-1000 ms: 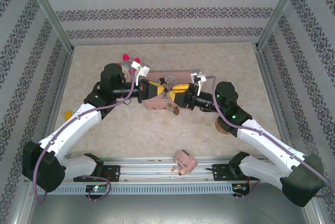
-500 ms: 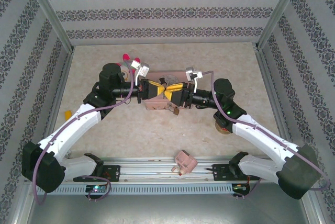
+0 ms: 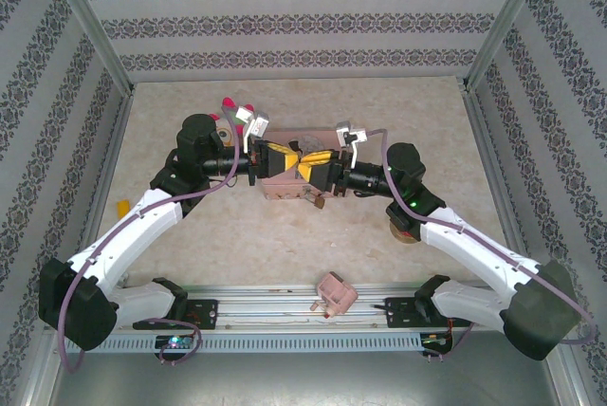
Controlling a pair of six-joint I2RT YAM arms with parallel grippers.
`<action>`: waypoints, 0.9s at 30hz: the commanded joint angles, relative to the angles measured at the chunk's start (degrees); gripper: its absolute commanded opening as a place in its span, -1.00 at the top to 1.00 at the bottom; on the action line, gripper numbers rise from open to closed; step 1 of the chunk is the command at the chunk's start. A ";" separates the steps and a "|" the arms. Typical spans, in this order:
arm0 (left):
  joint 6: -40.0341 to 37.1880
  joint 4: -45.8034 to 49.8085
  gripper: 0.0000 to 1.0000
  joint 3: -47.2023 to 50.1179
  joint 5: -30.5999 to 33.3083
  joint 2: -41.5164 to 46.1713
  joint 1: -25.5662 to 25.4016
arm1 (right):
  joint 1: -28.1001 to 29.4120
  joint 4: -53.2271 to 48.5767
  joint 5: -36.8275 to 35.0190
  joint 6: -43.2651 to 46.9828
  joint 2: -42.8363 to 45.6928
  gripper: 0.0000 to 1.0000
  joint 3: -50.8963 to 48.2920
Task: Unlock the padlock with the key
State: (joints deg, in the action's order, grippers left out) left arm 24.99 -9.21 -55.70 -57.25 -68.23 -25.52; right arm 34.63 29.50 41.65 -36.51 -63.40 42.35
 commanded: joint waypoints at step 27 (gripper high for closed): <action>2.49 -5.99 1.00 0.80 -1.54 0.17 -0.46 | 1.12 5.56 1.77 -1.63 -4.61 0.49 1.16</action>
State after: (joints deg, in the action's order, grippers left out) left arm 26.68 -11.07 -54.96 -56.97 -68.25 -25.50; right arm 35.03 33.28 42.57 -37.65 -67.13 42.37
